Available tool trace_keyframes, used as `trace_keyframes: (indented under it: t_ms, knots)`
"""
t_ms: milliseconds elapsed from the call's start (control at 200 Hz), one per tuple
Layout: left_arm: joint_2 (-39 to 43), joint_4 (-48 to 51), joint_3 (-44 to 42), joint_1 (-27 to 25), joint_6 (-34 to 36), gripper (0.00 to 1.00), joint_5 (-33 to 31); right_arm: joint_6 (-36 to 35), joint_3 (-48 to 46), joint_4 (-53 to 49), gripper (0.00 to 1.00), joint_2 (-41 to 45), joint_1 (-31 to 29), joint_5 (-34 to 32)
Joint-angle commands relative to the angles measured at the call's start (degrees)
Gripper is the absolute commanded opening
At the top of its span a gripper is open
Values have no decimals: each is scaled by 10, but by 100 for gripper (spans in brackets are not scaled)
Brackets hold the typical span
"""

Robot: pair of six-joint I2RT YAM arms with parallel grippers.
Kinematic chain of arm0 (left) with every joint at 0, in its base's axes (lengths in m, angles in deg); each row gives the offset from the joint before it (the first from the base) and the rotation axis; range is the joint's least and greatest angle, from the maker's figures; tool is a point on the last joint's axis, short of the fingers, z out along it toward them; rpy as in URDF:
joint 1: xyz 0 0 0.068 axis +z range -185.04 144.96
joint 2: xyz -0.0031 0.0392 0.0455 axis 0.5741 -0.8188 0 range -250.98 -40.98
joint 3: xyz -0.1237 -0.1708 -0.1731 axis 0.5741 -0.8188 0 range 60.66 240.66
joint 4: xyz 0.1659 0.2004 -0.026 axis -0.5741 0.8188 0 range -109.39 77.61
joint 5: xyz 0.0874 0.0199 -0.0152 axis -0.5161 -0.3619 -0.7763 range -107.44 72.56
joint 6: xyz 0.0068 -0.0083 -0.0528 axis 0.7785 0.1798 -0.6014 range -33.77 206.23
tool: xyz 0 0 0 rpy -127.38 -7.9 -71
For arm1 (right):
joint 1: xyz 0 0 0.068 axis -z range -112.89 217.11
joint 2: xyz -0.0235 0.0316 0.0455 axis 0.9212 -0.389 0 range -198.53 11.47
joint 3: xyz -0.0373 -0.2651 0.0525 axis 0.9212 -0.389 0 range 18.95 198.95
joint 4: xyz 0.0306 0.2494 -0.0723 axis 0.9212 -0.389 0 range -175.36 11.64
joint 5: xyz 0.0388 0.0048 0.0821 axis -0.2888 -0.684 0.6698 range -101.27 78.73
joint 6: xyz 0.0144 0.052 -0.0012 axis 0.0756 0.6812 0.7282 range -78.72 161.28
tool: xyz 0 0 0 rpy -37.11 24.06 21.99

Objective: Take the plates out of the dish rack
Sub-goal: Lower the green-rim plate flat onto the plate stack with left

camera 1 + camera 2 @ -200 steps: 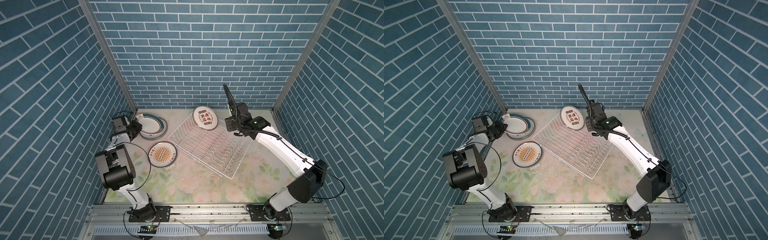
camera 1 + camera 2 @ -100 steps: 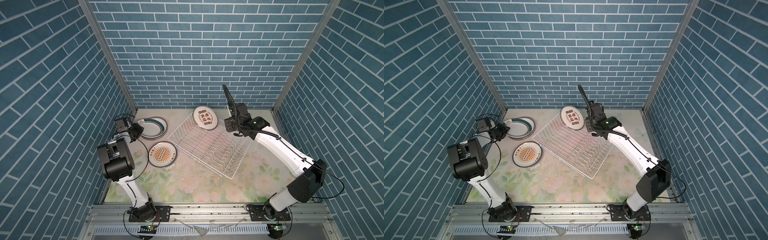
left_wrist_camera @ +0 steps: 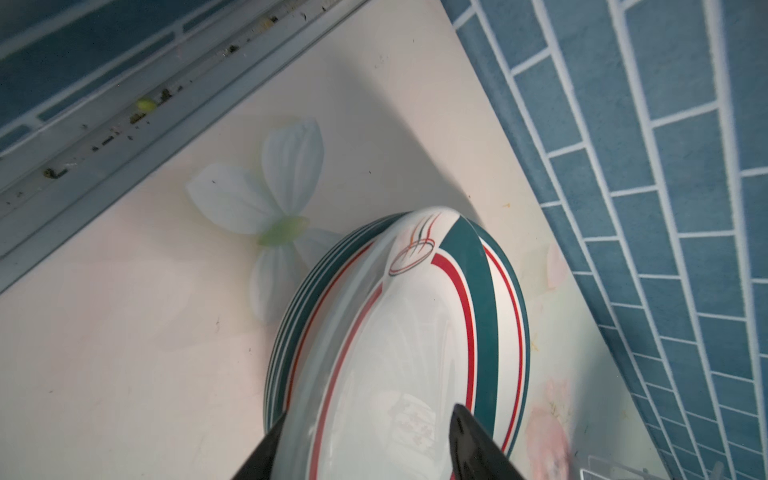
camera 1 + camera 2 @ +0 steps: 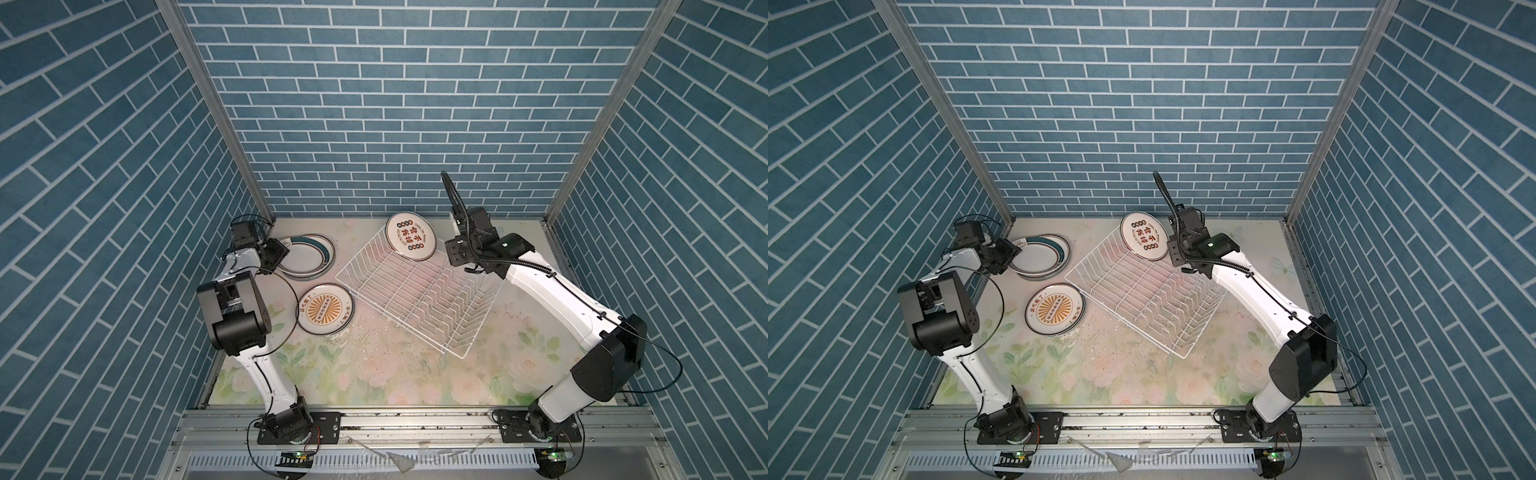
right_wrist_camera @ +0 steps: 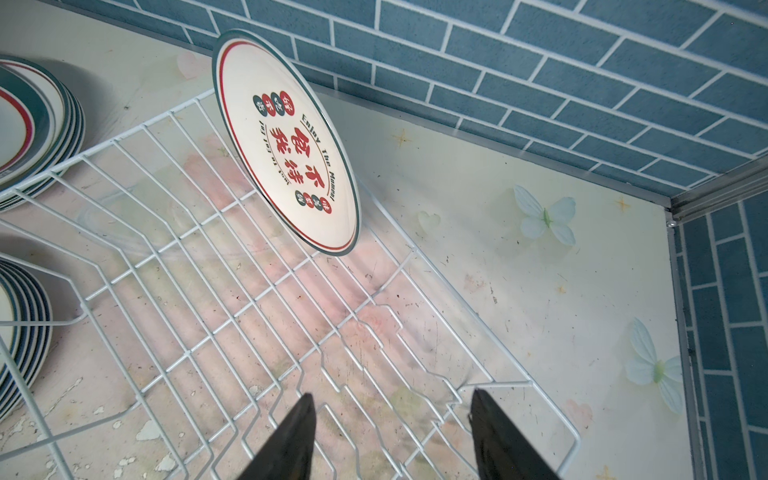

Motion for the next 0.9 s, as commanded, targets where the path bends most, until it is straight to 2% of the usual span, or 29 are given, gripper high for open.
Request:
trace_keyframes:
  t_ms: [0, 165, 425, 745, 760, 775, 790, 895]
  knots:
    - [-34, 84, 32, -12, 35, 60, -18, -21, -11, 2, 60, -5, 2, 7]
    - [-47, 106, 47, -18, 38, 61, -37, -22, -17, 5, 60, 1, 2, 8]
    - [-52, 139, 70, -29, 61, 68, -64, -24, -16, 6, 61, -7, 1, 16]
    - [-9, 144, 52, -30, 64, 73, -112, -27, -13, 3, 61, -20, 1, 22]
    - [-6, 144, 50, -31, 64, 74, -114, -27, -13, 3, 61, -20, 1, 23]
    - [-3, 142, 47, -30, 65, 89, -115, -28, -12, 2, 61, -21, 2, 23]
    - [0, 140, 45, -30, 65, 98, -116, -29, -12, 3, 61, -22, 2, 24]
    - [21, 134, 33, -29, 65, 99, -131, -31, -9, 2, 61, -29, 2, 27]
